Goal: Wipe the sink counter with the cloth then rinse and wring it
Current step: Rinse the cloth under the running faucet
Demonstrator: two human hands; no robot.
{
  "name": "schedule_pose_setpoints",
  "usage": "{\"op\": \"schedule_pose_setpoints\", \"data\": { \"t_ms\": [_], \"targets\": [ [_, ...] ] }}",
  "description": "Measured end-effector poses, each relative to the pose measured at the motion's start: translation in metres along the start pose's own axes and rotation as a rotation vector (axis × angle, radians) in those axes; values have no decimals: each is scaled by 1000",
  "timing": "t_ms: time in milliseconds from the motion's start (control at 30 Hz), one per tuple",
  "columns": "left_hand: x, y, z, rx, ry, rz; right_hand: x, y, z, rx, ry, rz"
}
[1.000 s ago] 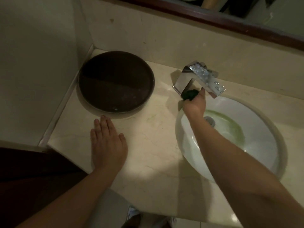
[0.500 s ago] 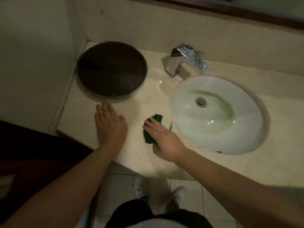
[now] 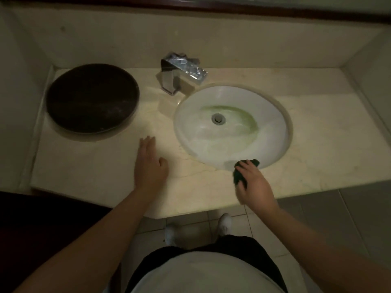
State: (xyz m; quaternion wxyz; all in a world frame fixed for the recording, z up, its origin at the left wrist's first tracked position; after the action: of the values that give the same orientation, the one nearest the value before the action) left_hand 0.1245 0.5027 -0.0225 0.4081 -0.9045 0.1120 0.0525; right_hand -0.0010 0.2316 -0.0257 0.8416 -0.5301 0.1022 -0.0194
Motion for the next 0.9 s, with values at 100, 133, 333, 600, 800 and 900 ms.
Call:
{"op": "schedule_pose_setpoints", "data": {
  "t_ms": [100, 133, 333, 600, 800, 900],
  "targets": [
    [7, 20, -44, -89, 136, 125, 24, -27, -9, 199, 170, -20],
    [10, 26, -60, -132, 166, 159, 33, -36, -6, 314, 203, -45],
    [24, 48, -149, -470, 143, 315, 93, -95, 22, 869, 213, -79],
    [63, 46, -210, -574, -16, 139, 162, -146, 9, 631, -136, 66],
    [78, 43, -224, -609, -87, 75, 210, -196, -1, 319, -301, 96],
    [85, 43, -231, -525, -93, -22, 226, -212, 3, 371, -323, 136]
  ]
}}
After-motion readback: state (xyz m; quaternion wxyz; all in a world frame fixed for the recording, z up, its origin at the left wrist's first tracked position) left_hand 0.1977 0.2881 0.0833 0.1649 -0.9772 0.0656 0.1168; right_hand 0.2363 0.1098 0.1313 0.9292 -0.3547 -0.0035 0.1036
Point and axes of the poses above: each hand's wrist, its own x-axis towards the middle knuckle, its own y-axis out of the palm, z = x × y, the point moved 1 cm from there along x, towards the middle knuckle, and after that the axes turned 8 degrees about z, right-handed, at the moved point
